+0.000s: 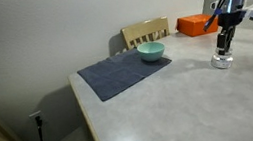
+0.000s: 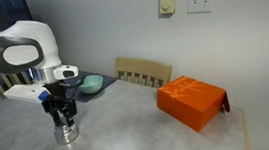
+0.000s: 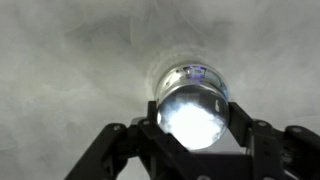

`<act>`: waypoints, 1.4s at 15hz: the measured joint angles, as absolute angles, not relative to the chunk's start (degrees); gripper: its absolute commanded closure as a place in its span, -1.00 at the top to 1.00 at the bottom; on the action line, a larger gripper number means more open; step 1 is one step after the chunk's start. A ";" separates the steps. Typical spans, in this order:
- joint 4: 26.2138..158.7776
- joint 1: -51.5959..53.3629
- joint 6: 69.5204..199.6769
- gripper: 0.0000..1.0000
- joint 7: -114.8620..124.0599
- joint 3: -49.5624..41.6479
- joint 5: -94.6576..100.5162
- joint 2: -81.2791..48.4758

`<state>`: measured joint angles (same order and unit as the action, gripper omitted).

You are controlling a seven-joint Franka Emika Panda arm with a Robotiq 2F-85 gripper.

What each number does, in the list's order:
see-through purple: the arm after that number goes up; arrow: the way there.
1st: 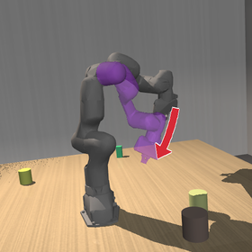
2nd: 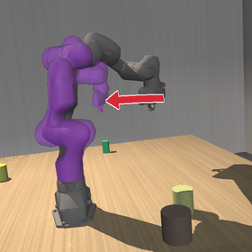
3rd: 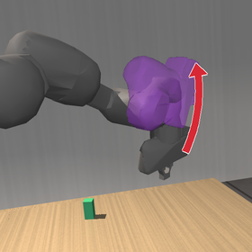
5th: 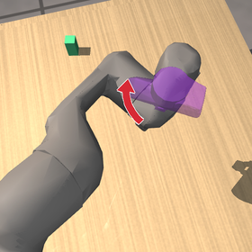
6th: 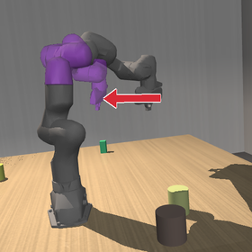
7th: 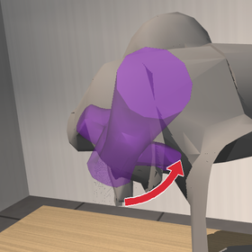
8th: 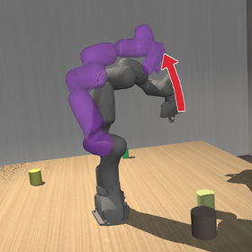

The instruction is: Pick up the lid from the table and put it on the silver container

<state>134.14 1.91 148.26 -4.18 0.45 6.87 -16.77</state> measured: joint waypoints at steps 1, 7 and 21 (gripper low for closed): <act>134.14 2.06 148.26 -0.13 -3.09 0.43 7.39 -16.75; 134.14 2.93 148.28 -0.13 1.15 0.36 9.52 -16.69; 136.22 6.79 149.04 -0.13 9.21 0.24 17.39 -15.22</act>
<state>136.22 6.79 149.04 9.21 0.24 17.39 -15.22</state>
